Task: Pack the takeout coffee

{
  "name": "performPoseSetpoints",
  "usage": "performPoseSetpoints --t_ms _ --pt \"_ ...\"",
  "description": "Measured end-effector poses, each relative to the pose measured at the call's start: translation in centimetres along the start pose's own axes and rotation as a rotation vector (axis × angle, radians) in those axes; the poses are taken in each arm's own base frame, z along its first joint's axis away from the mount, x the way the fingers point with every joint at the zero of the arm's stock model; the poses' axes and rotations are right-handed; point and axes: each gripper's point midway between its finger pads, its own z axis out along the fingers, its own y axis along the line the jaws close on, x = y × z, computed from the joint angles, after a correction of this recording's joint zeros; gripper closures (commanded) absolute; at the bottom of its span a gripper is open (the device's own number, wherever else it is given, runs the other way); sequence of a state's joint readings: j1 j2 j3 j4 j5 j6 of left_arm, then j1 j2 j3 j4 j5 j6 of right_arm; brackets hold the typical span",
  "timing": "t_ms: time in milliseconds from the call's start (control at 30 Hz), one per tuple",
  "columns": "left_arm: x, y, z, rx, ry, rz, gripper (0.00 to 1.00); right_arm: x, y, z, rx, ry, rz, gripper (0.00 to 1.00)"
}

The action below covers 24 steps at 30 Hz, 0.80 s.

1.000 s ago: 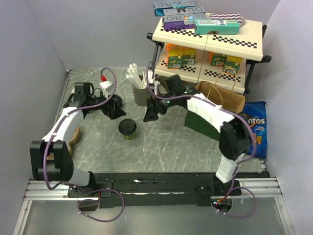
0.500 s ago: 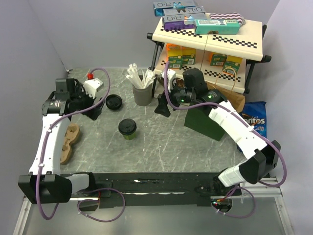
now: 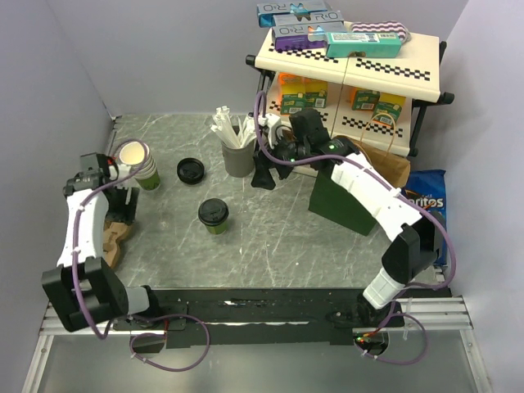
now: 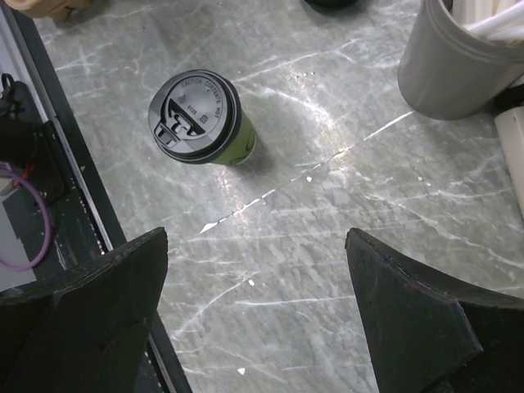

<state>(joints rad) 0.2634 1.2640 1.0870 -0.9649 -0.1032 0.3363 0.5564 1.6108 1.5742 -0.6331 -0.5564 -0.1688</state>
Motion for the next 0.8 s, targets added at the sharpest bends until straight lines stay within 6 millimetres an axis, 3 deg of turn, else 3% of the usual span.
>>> performPoseSetpoints --t_ms 200,367,800 --pt "1.7 2.4 2.3 0.008 0.083 -0.115 0.28 -1.2 0.0 -0.1 -0.010 0.001 -0.004 0.06" --pt "2.6 3.4 3.5 0.021 0.121 -0.149 0.30 -0.8 -0.1 0.2 -0.015 0.019 0.008 0.06" --pt "2.6 4.6 5.1 0.079 0.161 -0.158 0.40 -0.5 -0.3 0.5 -0.012 0.031 0.016 0.06"
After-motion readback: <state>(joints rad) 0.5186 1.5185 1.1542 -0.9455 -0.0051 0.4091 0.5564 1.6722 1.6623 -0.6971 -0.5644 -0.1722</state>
